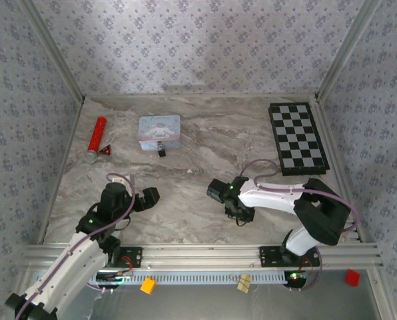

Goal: Unlock the padlock with the key

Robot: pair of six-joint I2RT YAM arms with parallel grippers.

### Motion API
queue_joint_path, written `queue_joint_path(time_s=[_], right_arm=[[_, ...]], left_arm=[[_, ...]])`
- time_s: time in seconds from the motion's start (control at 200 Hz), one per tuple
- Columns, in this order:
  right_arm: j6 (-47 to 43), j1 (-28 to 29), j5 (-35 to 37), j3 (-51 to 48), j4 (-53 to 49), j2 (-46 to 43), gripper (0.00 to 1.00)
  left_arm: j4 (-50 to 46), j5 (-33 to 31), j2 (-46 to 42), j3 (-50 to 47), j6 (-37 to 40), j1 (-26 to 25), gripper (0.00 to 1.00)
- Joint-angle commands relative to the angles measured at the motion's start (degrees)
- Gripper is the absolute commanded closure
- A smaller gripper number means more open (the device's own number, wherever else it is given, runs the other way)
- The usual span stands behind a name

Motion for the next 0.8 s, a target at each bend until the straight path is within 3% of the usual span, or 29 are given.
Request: queue_joint_path(time_s=[0.0, 0.795], right_arm=[[-0.8, -0.5, 0.6, 1.1, -2.8, 1.1, 0.68], [-1.4, -2.0, 3.3, 0.2, -4.5, -2.4, 0.65]], left_arm=[[0.8, -0.9, -0.1, 0.1, 0.2, -0.4, 0.00], [1.0, -1.5, 1.3, 0.9, 1.3, -0.4, 0.00]])
